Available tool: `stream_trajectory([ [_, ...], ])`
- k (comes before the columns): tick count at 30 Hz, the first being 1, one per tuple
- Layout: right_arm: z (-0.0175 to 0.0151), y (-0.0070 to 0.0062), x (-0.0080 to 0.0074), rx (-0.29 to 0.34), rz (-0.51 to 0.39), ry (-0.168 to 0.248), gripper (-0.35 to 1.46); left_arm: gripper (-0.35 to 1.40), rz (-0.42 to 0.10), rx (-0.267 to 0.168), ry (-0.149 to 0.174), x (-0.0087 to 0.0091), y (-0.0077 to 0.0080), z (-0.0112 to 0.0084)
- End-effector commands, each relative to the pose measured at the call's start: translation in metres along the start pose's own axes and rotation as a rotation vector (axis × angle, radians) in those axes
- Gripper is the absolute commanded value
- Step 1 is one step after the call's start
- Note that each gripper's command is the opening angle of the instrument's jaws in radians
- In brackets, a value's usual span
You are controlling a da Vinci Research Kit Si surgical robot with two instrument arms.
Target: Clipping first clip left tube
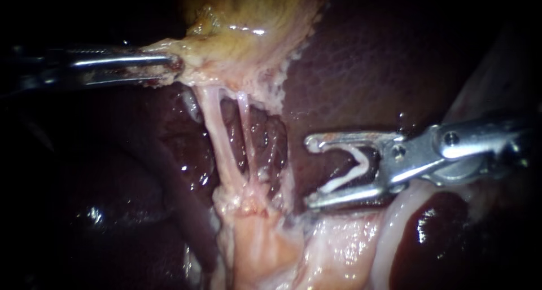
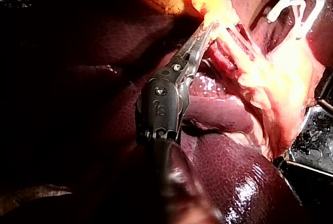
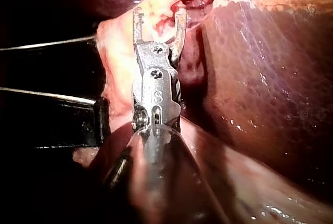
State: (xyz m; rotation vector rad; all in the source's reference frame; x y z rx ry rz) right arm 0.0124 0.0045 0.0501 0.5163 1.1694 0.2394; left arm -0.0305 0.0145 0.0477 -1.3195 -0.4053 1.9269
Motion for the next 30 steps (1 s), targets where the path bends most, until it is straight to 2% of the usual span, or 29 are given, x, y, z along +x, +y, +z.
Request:
stream_trajectory([
  [1,0.0007,-0.0001,0.0001,0.002,0.016,0.003,0.5,-0.35,0.0,0.0,0.0,0.0,0.0,0.0],
  [6,0.003,0.0,0.0004,0.001,0.038,0.012,0.5,-0.35,0.001,0.0,0.0,0.0,0.0001,0.0],
  [13,0.0058,0.0002,-0.0002,0.008,0.061,0.011,0.5,-0.35,0.0,0.001,0.0,0.0,0.0003,-0.0001],
  [17,0.0071,0.0008,-0.0007,0.009,0.072,0.01,0.5,-0.35,0.0,0.001,0.0,0.0001,0.0004,-0.0001],
  [30,0.0097,0.003,-0.0039,0.01,0.073,0.009,0.5,-0.35,0.0,0.001,0.0,0.0001,0.0006,-0.0002],
])
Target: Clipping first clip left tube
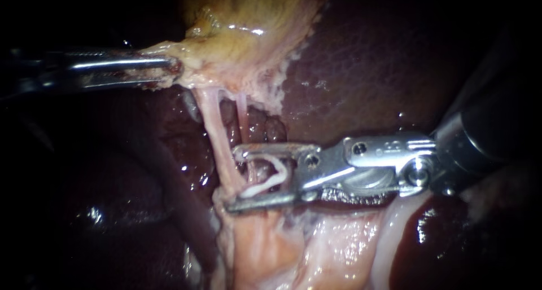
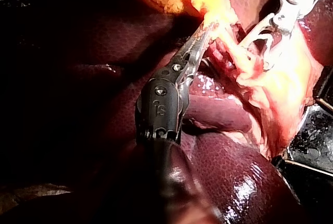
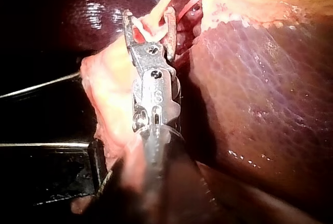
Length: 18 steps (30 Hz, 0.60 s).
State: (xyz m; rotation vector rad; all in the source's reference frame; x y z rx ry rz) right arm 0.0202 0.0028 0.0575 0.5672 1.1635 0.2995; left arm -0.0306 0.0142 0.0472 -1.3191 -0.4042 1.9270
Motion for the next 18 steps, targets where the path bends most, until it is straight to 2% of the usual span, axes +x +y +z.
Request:
stream_trajectory([
  [1,0.0,0.0002,-0.0003,0.0,-0.001,-0.001,0.5,-0.35,0.0,0.0,0.0,0.0,0.0,0.0],
  [7,0.0014,0.001,-0.0012,0.014,-0.004,-0.003,0.5,-0.35,0.0,0.0,0.0,0.0,0.0,0.0],
  [18,0.0052,0.0012,-0.0014,0.065,-0.017,0.002,0.5,-0.35,0.0,0.0,0.0,0.0,0.0,0.0],
])
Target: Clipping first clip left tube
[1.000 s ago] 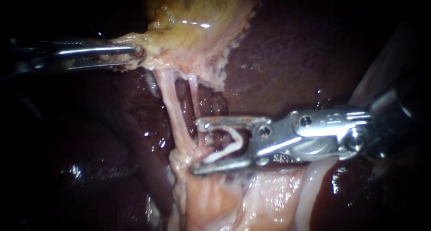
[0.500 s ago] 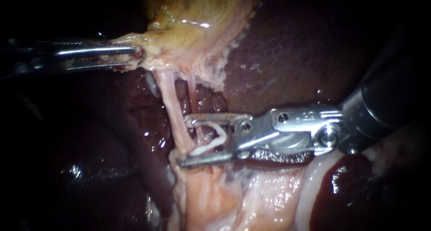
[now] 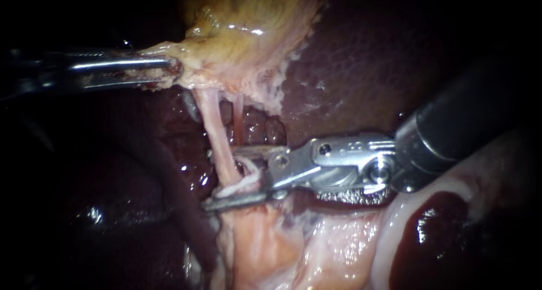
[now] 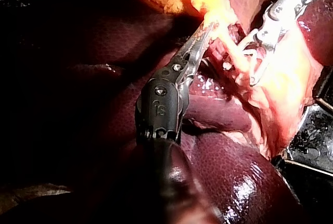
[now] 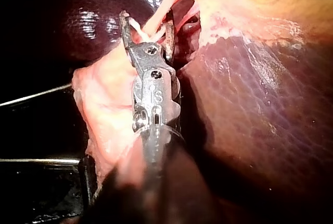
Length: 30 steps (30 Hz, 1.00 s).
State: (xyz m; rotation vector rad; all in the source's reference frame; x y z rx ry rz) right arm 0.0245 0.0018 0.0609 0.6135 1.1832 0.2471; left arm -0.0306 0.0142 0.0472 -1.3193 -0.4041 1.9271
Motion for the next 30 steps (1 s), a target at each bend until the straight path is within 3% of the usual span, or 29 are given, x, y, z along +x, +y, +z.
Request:
stream_trajectory([
  [1,0.0003,-0.0001,-0.0001,0.002,-0.001,0.0,0.5,-0.35,0.0,0.0,0.0,0.0,0.0,0.0],
  [6,0.0009,-0.0008,0.0,0.024,-0.002,0.016,0.5,-0.35,0.0,0.0,0.0,0.0,0.0,0.0],
  [18,0.0019,-0.0046,0.0026,0.066,0.016,0.043,0.48,-0.35,0.0,0.0,0.0,0.0,0.0,0.0],
  [30,0.0019,-0.0051,0.0029,0.07,0.033,0.043,0.34,-0.35,0.0,0.0,0.0,0.0,0.0,0.0],
])
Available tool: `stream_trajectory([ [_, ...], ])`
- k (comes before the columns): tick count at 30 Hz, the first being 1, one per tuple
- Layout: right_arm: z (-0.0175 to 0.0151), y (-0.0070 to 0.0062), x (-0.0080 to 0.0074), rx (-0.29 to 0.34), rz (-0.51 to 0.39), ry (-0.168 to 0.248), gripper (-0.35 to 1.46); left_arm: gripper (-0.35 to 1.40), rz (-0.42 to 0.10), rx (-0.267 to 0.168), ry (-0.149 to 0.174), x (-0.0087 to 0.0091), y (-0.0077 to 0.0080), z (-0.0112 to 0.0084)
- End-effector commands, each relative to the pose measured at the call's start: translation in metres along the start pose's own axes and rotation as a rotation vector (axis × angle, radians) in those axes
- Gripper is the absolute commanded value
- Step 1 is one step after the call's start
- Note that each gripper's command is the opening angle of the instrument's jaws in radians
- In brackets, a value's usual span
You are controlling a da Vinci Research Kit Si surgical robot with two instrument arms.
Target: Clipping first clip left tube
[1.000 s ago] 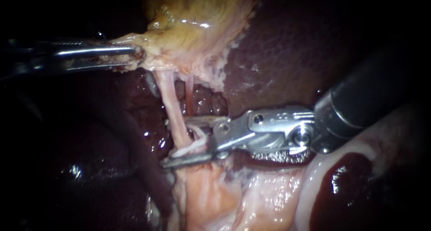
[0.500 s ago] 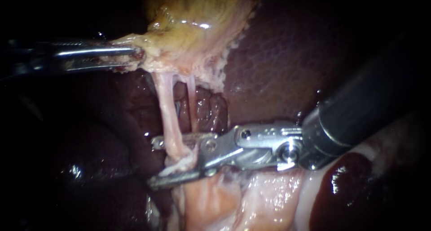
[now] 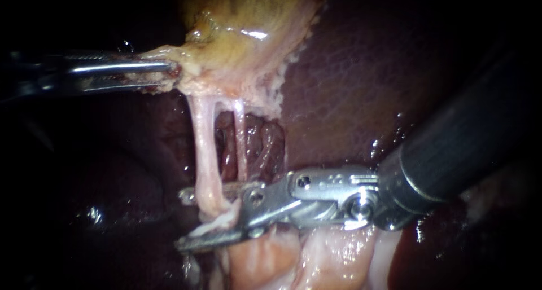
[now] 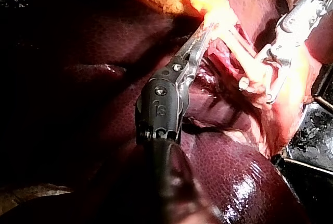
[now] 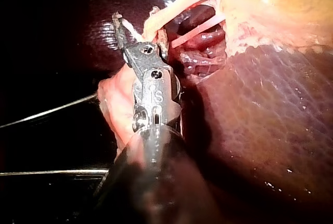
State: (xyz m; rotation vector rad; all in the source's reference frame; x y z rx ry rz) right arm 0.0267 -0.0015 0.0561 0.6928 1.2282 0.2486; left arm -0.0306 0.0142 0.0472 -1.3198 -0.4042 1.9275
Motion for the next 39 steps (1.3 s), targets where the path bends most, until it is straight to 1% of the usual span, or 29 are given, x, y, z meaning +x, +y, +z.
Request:
stream_trajectory([
  [1,-0.0001,0.0,-0.0001,0.0,0.0,-0.001,0.31,-0.35,-0.001,0.0,0.0,0.0,0.0,0.0],
  [6,-0.0001,0.0,-0.0001,-0.001,0.0,-0.001,0.19,-0.35,-0.001,0.0,0.0,0.0,0.0,0.0],
  [8,-0.0002,0.0,-0.0002,0.0,0.005,-0.001,0.1,-0.35,-0.001,0.0,0.0,0.0,0.0,0.0],
  [11,-0.0004,0.0,-0.0003,0.001,0.005,-0.001,-0.07,-0.35,-0.001,0.0,0.0,0.0,0.0,0.0],
  [12,-0.0004,0.0,-0.0003,0.002,0.005,-0.001,-0.17,-0.35,-0.001,0.0,0.0,0.0,0.0,0.0],
  [15,-0.0005,0.0,-0.0003,0.0,0.01,-0.001,-0.35,-0.35,-0.001,0.0,0.0,0.0,0.0,0.0],
  [23,-0.0006,0.0,-0.0003,0.004,0.04,-0.004,-0.35,-0.35,-0.001,0.0,0.0,0.0,0.0,0.0],
  [28,-0.0006,0.0,-0.0003,0.009,0.039,-0.019,-0.35,-0.35,-0.001,0.003,0.0,0.0,0.0,0.0],
  [39,-0.0008,0.0006,-0.0008,0.015,0.037,-0.02,-0.35,-0.35,0.0,0.003,0.0,0.0,-0.0001,0.0],
])
